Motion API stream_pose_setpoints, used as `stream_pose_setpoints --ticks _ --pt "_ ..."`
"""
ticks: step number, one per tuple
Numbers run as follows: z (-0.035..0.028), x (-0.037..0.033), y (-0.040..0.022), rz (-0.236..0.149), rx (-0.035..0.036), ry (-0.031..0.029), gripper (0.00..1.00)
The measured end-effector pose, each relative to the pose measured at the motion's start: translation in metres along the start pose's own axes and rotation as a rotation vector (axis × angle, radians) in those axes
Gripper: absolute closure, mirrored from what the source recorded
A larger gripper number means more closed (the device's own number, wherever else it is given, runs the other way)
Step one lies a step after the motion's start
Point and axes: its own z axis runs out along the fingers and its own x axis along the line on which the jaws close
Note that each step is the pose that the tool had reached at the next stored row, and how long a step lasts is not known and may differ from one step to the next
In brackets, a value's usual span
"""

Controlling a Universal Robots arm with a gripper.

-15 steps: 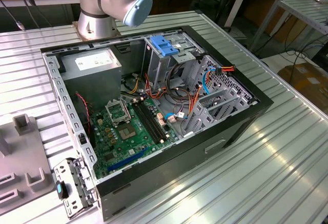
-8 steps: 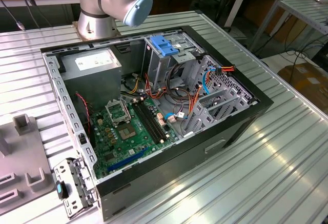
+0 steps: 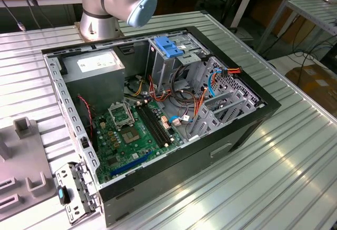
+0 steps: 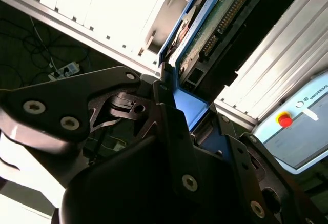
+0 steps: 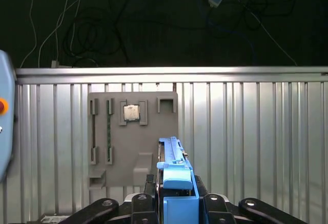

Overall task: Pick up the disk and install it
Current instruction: 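Pick up the disk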

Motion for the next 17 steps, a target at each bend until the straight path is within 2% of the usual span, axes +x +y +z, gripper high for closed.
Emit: stream_pose_setpoints --ticks 5,13,15,17 --pt "0.0001 0.0001 -0.0062 0.0 0.0 0.0001 0.63" --pt "0.0002 0.0051 -0.0106 0.0 0.0001 0.0001 0.63" --pt "0.0003 0.0057 -0.0135 0.0 0.0 0.0001 0.63" --pt "0.0005 0.0059 -0.0199 0.0 0.0 0.0001 0.63"
